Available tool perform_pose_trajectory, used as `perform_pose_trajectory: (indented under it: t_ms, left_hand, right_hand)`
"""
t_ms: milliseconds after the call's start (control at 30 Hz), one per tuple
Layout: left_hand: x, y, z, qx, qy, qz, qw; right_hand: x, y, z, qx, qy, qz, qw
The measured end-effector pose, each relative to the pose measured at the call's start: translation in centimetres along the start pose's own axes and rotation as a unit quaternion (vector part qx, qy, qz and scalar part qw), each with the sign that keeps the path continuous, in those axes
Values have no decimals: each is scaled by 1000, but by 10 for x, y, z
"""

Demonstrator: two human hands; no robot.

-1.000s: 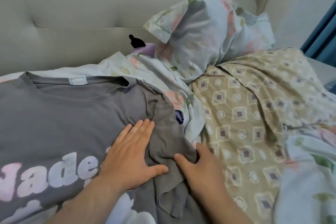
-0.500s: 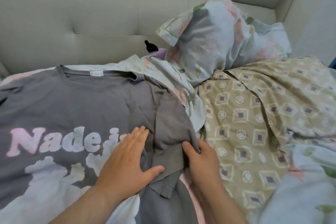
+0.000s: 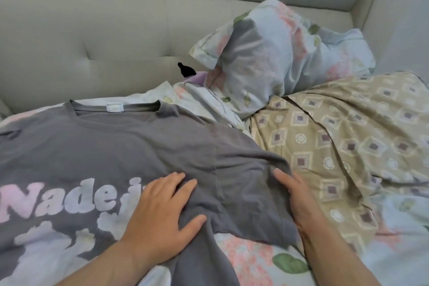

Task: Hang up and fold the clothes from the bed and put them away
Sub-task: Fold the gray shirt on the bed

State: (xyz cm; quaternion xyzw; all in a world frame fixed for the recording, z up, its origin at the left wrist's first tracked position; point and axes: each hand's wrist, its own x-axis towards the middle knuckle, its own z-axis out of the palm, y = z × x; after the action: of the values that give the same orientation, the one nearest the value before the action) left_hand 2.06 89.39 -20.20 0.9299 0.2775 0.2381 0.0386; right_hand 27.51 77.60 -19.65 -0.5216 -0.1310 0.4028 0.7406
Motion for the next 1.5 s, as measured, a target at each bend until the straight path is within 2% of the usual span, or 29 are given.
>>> perform_pose_trajectory:
  t_ms: [67,100,133,233,300,400,467,533,600,700,800,933,967,1033,1100,1133,1200,1300,1400,1467,1500]
  left_hand:
    - [29,12,4,32,24,57,998]
    - [42,17,9,46,-13,73,996]
    - [53,20,16,46,-54,68,995]
    - [69,12,42,14,-182,-16,983]
    - [75,6,47,-2,-222,-37,974]
    - [73,10,34,-23,-243,-23,969]
    - [63,18,24,-83,-240,-21,967]
    - [43,14,0,-168,-202,-37,964]
    - [20,0,-29,-198,-149,-49,968]
    - [-13,-39,-79,-192,-69,-90,975]
    - [-49,-87,-118,-153,14,-169,974]
    - [-99,-143,-151,-119,89,-329,932]
    - [-112,-155,-157,-101,90,-361,923]
    - [-136,-177,-164,-50,43,-385,921]
    - [-154,-195,-166,-39,-9,-379,924]
    - [-161,-202,-165,-58,-18,-381,922]
    - [-170,-214,-161,-92,15,-409,908]
    - [-173,-231,-155,-166,57,-531,829]
    - [-173,-246,-155,-167,31,-582,795]
    - [-170,-256,-159,-251,59,-597,760]
    - [-170,-261,-164,-301,87,-599,737]
  right_hand:
    - [4,2,-3,-32,-8,-24,999]
    - [3,4,-5,-28,-10,-27,999]
    - [4,4,-6,-13,-18,-26,999]
    - [7,0,-10,46,-55,2,997]
    - [5,-5,-10,51,-48,22,997]
    - [-4,-8,0,30,-9,52,998]
    - [-12,-10,3,7,12,77,997]
    - [-24,-21,18,-22,24,87,996]
    - [-36,-36,40,-28,3,82,996]
    - [-56,-50,99,-97,-48,17,994]
    - [-72,-26,176,-197,-111,-26,974]
    - [-80,31,257,-261,-178,-10,949]
    - [-81,45,270,-267,-179,6,947]
    - [-83,70,288,-282,-174,29,943]
    - [-87,90,301,-315,-180,-9,932]
    - [-91,98,307,-340,-179,-49,922]
    - [-104,112,325,-411,-192,-142,880]
    - [-123,135,349,-507,-260,-225,790]
    - [-136,157,368,-555,-342,-275,707]
    - [-141,171,379,-564,-367,-289,681]
    - [-142,178,384,-562,-369,-277,686]
